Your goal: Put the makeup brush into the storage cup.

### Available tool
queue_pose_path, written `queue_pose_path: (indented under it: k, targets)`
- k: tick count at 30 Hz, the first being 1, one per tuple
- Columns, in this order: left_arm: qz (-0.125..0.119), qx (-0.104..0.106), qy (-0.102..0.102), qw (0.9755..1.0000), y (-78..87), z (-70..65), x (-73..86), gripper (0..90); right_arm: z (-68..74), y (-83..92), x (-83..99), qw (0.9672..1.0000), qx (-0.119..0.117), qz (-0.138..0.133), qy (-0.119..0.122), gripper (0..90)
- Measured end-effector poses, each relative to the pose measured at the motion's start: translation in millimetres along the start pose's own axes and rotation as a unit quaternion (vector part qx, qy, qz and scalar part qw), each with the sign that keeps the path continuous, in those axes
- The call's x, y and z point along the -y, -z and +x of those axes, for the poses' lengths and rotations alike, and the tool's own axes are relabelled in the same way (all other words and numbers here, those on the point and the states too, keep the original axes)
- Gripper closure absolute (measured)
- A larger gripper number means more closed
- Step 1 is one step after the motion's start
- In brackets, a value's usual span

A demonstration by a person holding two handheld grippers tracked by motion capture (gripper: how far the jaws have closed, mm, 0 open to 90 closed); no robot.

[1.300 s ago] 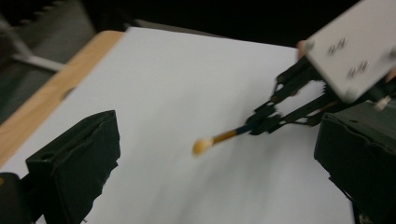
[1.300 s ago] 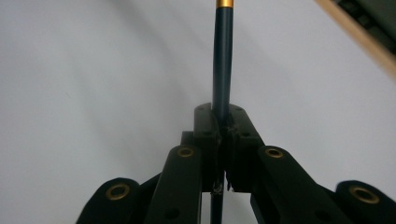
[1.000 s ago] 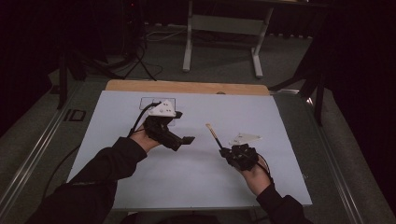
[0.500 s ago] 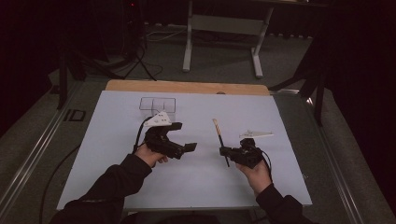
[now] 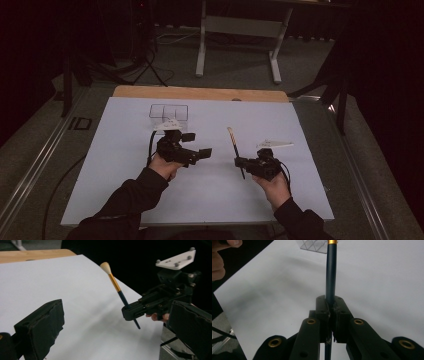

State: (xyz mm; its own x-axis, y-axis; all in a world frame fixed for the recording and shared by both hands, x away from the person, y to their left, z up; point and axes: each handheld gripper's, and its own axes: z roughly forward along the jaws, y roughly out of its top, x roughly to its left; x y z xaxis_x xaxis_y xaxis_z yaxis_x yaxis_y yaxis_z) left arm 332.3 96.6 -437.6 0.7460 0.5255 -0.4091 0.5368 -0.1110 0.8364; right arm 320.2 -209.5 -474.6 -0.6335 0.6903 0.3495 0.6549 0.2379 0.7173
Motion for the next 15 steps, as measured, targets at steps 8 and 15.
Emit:
queue_pose_path:
  k: [8, 15]
  targets:
    - [-0.007, -0.050, -0.028, 0.9984, -8.2, -15.1, -13.4, 1.9, 2.8, 0.2, -1.0, 0.9998, 0.011, 0.000, 0.017, 84.4]
    - [-0.005, -0.092, -0.022, 0.9955, -19.4, -29.3, -24.1, 5.1, 1.8, 1.2, -1.3, 0.9997, 0.014, -0.005, 0.018, 84.3]
